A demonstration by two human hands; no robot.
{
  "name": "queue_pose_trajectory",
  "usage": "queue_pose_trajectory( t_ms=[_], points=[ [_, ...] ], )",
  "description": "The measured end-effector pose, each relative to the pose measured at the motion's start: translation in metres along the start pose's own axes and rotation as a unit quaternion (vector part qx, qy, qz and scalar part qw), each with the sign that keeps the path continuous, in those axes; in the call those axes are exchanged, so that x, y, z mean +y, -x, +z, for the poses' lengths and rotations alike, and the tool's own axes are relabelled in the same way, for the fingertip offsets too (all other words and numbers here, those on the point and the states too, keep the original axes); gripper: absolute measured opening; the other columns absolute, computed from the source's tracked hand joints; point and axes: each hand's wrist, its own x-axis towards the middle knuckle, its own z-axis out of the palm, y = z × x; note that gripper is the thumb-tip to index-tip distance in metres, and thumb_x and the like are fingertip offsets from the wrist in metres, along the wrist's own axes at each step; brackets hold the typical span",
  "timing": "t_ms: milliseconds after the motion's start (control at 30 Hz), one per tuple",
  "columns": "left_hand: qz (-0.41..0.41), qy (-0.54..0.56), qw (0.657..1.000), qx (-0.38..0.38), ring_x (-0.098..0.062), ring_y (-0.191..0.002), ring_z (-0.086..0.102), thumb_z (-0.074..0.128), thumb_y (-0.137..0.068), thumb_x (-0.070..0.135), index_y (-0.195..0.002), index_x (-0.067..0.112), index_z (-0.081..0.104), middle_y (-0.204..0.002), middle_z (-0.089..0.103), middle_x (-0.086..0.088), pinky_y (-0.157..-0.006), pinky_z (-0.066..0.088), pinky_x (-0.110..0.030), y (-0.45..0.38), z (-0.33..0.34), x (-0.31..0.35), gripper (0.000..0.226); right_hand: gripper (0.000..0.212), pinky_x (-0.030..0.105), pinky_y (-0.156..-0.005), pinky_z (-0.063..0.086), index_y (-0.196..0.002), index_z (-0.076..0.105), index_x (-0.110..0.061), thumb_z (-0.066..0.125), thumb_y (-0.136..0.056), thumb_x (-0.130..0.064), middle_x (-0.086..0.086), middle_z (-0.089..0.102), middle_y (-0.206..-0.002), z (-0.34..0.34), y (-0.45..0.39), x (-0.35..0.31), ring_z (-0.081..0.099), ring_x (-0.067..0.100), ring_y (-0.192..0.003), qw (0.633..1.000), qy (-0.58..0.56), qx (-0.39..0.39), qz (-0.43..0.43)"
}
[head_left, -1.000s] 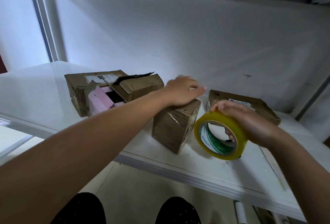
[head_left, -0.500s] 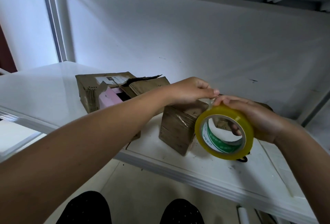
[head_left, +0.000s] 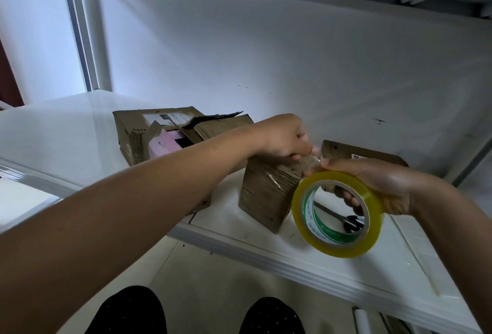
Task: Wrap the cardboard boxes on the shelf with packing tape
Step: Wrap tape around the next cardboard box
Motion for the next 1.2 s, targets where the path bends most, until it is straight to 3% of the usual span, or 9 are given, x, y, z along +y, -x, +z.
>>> queue_pose_trajectory(
  t_ms=[100,233,400,567,667,800,867,933,1200],
  points=[
    [0.001,-0.024,1.000,0.012,-0.006,-0.044,0.037,0.060,-0.092,0.035,-0.066,0.015,0.060,-0.060,0.052,-0.001,-0.039,0.027,-0.012,0.001,-0.006,-0.001,0.033,0.034,0.019,-0.039,0.044,-0.068,0.077,-0.026,0.058,-0.073,-0.054,0.001,0.056,-0.051,0.002,0.001,-0.005,0.052,0.007,-0.040,0.999,0.034,-0.001,-0.023],
    [0.001,-0.023,0.999,0.043,-0.010,-0.051,0.042,0.057,-0.095,0.034,-0.084,0.001,0.066,-0.068,0.053,-0.008,-0.050,0.033,-0.019,0.006,-0.015,-0.005,0.036,0.041,0.020,-0.041,0.045,-0.053,0.070,-0.026,0.061,-0.057,-0.065,0.002,0.054,-0.051,-0.004,0.001,-0.002,0.050,0.009,-0.041,0.999,0.010,0.009,-0.049],
    [-0.003,-0.024,0.999,0.031,-0.005,-0.045,0.039,0.057,-0.095,0.034,-0.075,0.010,0.063,-0.063,0.053,-0.003,-0.039,0.028,-0.010,0.007,-0.006,-0.009,0.031,0.044,0.022,-0.042,0.045,-0.063,0.071,-0.016,0.064,-0.057,-0.060,0.003,0.056,-0.055,-0.009,0.001,0.002,0.051,0.009,-0.043,0.998,0.059,0.007,-0.010],
    [-0.021,0.032,0.999,0.034,-0.010,-0.058,0.050,0.056,-0.095,0.036,-0.085,0.006,0.066,-0.074,0.063,-0.005,-0.049,0.036,-0.011,0.010,0.004,-0.025,0.033,0.040,0.021,-0.041,0.046,-0.062,0.074,-0.015,0.067,-0.056,-0.054,0.002,0.059,-0.054,-0.002,-0.003,0.011,0.054,0.009,-0.042,1.000,0.011,0.010,0.004],
    [-0.041,0.066,0.996,0.034,-0.005,-0.055,0.050,0.057,-0.095,0.037,-0.072,0.015,0.060,-0.066,0.060,0.004,-0.046,0.036,-0.006,0.009,0.007,-0.030,0.031,0.043,0.021,-0.042,0.045,-0.062,0.073,-0.015,0.068,-0.052,-0.056,0.004,0.058,-0.060,-0.003,-0.007,0.016,0.052,0.009,-0.044,0.999,0.014,0.048,-0.017],
    [-0.074,0.102,0.991,0.047,-0.003,-0.049,0.049,0.059,-0.093,0.036,-0.063,0.018,0.056,-0.057,0.056,0.006,-0.045,0.036,-0.007,0.005,0.008,-0.029,0.035,0.057,0.038,-0.076,0.049,-0.088,0.074,-0.010,0.067,-0.058,-0.058,0.031,0.064,-0.101,-0.007,-0.010,0.009,0.059,0.030,-0.082,0.993,0.064,0.082,-0.049],
    [-0.087,0.117,0.988,0.057,-0.002,-0.047,0.048,0.060,-0.093,0.035,-0.063,0.018,0.056,-0.054,0.055,0.007,-0.043,0.035,-0.006,0.004,0.009,-0.028,0.035,0.069,0.042,-0.083,0.046,-0.097,0.072,-0.003,0.070,-0.056,-0.058,0.034,0.057,-0.115,-0.010,-0.009,0.003,0.056,0.035,-0.089,0.992,0.076,0.085,-0.049],
    [-0.096,0.104,0.989,0.050,-0.003,-0.049,0.049,0.060,-0.093,0.036,-0.064,0.017,0.057,-0.056,0.056,0.006,-0.045,0.038,-0.009,0.002,0.010,-0.026,0.035,0.071,0.038,-0.079,0.047,-0.097,0.071,-0.001,0.070,-0.056,-0.059,0.035,0.057,-0.114,-0.014,-0.010,-0.001,0.055,0.034,-0.087,0.992,0.095,0.072,-0.038],
    [-0.098,0.087,0.991,-0.021,-0.006,-0.056,0.050,0.060,-0.093,0.033,-0.067,0.017,0.056,-0.064,0.057,0.004,-0.057,0.039,-0.016,0.002,0.003,-0.021,0.031,0.050,0.030,-0.064,0.048,-0.076,0.077,-0.019,0.067,-0.057,-0.065,0.016,0.061,-0.090,-0.013,-0.010,-0.005,0.053,0.023,-0.075,0.989,0.144,0.034,0.016]
  ],
)
